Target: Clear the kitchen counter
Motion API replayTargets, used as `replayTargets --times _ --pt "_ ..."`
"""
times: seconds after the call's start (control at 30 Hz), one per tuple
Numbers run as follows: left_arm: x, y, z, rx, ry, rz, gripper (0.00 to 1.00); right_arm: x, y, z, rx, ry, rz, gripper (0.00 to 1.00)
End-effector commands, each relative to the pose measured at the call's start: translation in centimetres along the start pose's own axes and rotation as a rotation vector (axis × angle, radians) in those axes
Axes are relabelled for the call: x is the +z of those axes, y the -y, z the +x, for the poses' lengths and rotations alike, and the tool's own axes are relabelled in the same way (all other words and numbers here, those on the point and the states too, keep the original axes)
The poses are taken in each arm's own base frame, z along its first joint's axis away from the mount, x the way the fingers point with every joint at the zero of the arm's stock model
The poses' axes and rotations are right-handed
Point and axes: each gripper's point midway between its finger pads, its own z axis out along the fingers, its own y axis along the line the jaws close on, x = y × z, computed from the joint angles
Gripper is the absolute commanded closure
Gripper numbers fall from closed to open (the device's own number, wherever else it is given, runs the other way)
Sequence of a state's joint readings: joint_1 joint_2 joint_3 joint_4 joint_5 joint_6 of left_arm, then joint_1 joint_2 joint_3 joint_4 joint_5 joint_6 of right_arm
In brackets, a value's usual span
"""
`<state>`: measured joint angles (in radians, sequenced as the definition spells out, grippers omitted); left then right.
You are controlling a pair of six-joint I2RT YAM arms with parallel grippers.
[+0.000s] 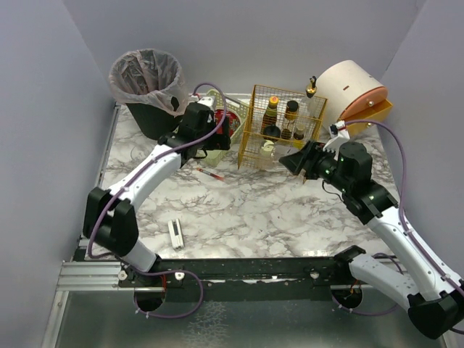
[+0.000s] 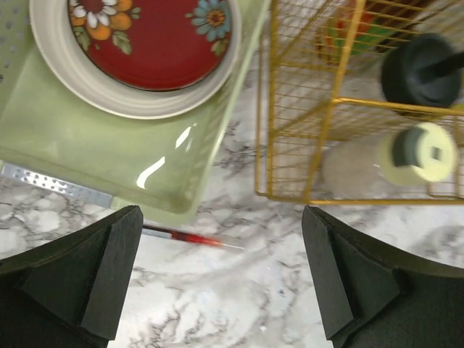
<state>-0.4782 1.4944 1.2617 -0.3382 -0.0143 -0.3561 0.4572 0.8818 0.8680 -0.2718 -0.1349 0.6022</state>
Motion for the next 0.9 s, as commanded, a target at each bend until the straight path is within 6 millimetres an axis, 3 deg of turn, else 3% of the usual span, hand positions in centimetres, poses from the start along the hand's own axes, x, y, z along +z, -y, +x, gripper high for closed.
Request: replayTargets --times 0.0,0.2,0.37,0.5,0.87 --pt "2.6 -3.0 -1.2 0.139 -0.011 -0.154 0.01 -1.0 1.7 1.0 -0.043 -0.016 0.071 1.0" --pt "7.8 -4.3 -0.3 0.193 -0.102 -0.167 0.01 -1.7 2.3 2.1 -0.039 -0.033 0.079 1.0" --pt "10.2 -5.5 1.5 0.236 -0.195 -0.204 0.01 -2.1 2.9 2.5 -0.045 -0.038 0.104 1.0" --pt "10.5 -5.6 3.1 0.214 -0.247 -0.19 0.01 -2.1 3.4 2.8 -0.048 -0.044 0.119 1.0" --pt "8.3 -4.5 9.3 0.106 -0.398 -0.09 0.01 -1.6 3.5 3.3 -0.044 -0.062 0.114 1.0"
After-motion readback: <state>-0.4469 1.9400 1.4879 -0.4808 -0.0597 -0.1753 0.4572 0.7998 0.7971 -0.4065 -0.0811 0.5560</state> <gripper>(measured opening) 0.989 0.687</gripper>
